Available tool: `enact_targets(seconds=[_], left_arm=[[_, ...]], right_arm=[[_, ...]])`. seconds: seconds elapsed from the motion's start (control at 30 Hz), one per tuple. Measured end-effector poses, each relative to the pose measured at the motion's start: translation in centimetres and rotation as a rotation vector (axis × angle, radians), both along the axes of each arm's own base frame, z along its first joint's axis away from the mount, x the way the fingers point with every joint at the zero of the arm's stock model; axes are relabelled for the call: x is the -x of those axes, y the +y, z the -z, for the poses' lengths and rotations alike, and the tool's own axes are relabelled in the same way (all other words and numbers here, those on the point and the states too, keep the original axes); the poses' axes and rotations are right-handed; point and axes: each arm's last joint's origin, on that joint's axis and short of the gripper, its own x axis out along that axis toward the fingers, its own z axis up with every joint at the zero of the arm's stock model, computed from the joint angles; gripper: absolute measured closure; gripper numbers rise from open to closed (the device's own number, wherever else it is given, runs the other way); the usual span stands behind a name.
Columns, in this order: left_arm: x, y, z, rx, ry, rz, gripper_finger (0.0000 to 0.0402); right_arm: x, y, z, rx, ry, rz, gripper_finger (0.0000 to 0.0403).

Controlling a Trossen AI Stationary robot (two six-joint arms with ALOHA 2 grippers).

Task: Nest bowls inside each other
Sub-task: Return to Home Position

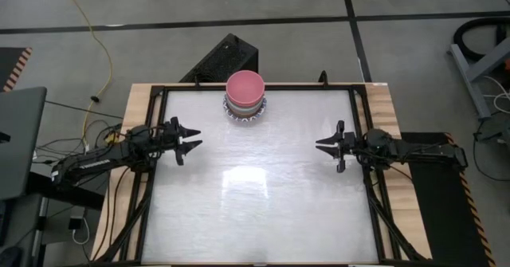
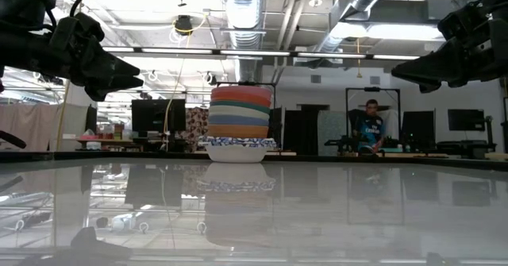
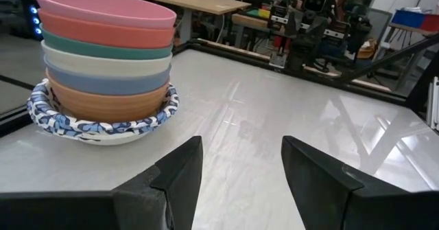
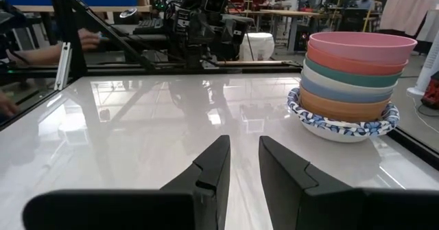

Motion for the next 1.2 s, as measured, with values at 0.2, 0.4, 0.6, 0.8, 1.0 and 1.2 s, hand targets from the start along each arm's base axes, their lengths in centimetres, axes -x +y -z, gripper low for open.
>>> enact_targets(seconds=[0.2, 0.4, 0.6, 0.8, 1.0, 1.2], left_arm=[[0.0, 0.0, 0.0, 0.0, 0.0, 0.0, 0.0212], [0.0, 0.0, 0.01, 0.0, 0.0, 0.0, 0.0212], [0.0, 0.0, 0.01, 0.0, 0.001, 0.001, 0.0212], [-0.16, 0.05, 0.26, 0.01, 0.029, 0.001, 0.0212], [-0.17, 0.05, 0.25, 0.01, 0.029, 0.001, 0.0212], [-0.17, 0.06, 0.25, 0.01, 0.029, 0.0, 0.0212]], right_arm=[[0.0, 0.0, 0.0, 0.0, 0.0, 0.0, 0.0303], [0.0, 0.0, 0.0, 0.0, 0.0, 0.0, 0.0303], [0.0, 0.0, 0.0, 0.0, 0.0, 0.0, 0.0303], [0.0, 0.0, -0.01, 0.0, -0.001, 0.0, 0.0303], [0.0, 0.0, 0.0, 0.0, 0.0, 0.0, 0.0303], [0.0, 0.0, -0.01, 0.0, -0.001, 0.001, 0.0303]])
